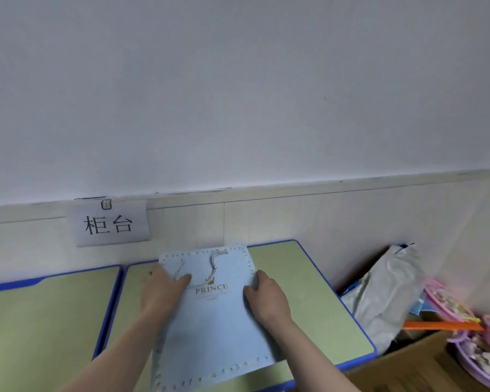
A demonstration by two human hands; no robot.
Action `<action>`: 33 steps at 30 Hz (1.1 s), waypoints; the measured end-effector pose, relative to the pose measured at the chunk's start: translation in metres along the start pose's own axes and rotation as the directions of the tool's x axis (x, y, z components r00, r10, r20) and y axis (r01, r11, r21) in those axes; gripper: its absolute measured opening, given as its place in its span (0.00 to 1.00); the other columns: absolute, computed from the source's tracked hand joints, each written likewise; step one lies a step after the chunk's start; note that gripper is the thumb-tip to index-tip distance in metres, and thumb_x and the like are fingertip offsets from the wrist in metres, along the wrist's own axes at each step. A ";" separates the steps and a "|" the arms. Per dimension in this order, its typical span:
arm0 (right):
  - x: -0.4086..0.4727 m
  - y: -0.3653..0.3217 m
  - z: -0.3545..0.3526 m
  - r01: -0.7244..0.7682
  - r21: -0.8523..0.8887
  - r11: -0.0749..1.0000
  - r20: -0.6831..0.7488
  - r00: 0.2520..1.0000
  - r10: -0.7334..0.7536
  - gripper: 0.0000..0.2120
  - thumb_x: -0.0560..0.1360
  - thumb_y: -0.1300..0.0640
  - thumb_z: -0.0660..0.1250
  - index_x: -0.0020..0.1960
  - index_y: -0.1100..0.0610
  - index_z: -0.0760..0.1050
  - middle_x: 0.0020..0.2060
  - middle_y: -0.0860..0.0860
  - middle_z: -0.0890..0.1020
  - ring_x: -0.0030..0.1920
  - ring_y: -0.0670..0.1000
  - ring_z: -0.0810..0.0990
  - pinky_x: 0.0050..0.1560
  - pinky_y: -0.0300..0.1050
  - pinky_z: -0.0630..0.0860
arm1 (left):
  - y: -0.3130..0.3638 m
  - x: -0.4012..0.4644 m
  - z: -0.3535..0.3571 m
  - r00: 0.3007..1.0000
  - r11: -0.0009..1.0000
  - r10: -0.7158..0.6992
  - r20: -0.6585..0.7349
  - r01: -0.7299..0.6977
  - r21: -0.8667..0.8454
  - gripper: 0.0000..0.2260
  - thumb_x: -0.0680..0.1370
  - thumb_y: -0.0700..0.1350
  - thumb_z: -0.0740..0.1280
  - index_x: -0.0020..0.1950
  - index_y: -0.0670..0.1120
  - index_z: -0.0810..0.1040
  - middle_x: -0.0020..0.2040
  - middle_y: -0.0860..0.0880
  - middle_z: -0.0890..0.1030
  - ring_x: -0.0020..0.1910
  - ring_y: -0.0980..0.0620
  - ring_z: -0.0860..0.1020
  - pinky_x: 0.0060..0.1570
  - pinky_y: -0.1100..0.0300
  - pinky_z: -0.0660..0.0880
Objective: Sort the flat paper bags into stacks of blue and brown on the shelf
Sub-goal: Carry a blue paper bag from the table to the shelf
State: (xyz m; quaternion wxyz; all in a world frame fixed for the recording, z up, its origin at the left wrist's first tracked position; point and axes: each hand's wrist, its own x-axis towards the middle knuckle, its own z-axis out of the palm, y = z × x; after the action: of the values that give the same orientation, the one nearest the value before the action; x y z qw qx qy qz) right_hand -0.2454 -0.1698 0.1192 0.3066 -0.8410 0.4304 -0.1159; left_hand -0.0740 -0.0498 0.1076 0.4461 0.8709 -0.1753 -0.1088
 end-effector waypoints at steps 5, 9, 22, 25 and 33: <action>-0.023 -0.004 -0.026 -0.045 -0.036 0.998 -0.096 0.994 0.042 0.13 0.77 0.56 0.55 0.59 0.60 0.67 0.57 0.58 0.75 0.56 0.59 0.76 0.46 0.46 0.68 | 0.028 -0.016 -0.002 0.994 0.994 0.095 0.048 -0.097 0.042 0.26 0.73 0.52 0.70 0.63 0.36 0.70 0.61 0.38 0.73 0.58 0.40 0.73 0.54 0.50 0.71; -0.051 -0.008 -0.037 -0.098 -0.063 0.993 -0.149 0.985 0.088 0.13 0.78 0.56 0.55 0.60 0.59 0.67 0.58 0.58 0.73 0.58 0.59 0.75 0.52 0.46 0.70 | 0.038 -0.033 -0.007 0.988 0.991 0.131 0.087 -0.134 0.030 0.22 0.74 0.50 0.70 0.58 0.36 0.72 0.57 0.39 0.72 0.53 0.42 0.74 0.45 0.55 0.69; -0.170 -0.013 -0.045 -0.246 -0.120 0.962 -0.314 0.928 0.198 0.17 0.78 0.51 0.56 0.63 0.58 0.65 0.61 0.56 0.71 0.62 0.56 0.72 0.59 0.46 0.68 | 0.037 -0.102 -0.027 0.928 0.951 0.287 0.239 -0.306 0.044 0.20 0.73 0.51 0.71 0.56 0.39 0.73 0.57 0.40 0.72 0.55 0.43 0.74 0.42 0.58 0.67; -0.194 -0.005 -0.055 -0.305 -0.132 0.943 -0.358 0.902 0.242 0.17 0.78 0.51 0.56 0.63 0.58 0.66 0.62 0.56 0.71 0.64 0.57 0.70 0.60 0.46 0.67 | 0.040 -0.120 -0.018 0.901 0.942 0.321 0.292 -0.337 0.003 0.19 0.71 0.52 0.72 0.54 0.41 0.74 0.56 0.43 0.75 0.52 0.45 0.75 0.44 0.56 0.72; -0.248 0.043 -0.104 -0.442 -0.064 0.895 -0.460 0.808 0.367 0.22 0.77 0.50 0.58 0.68 0.59 0.63 0.63 0.56 0.70 0.65 0.57 0.68 0.62 0.47 0.68 | 0.085 -0.187 0.024 0.813 0.890 0.426 0.398 -0.455 -0.025 0.19 0.71 0.55 0.71 0.54 0.44 0.75 0.54 0.44 0.76 0.50 0.45 0.77 0.45 0.56 0.74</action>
State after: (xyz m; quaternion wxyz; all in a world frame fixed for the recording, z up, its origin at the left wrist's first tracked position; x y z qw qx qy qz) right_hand -0.4707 -0.0351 0.1918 0.1482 -0.7045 0.6657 -0.1963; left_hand -0.2716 -0.0382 0.1690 0.3833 0.7821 -0.4617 -0.1683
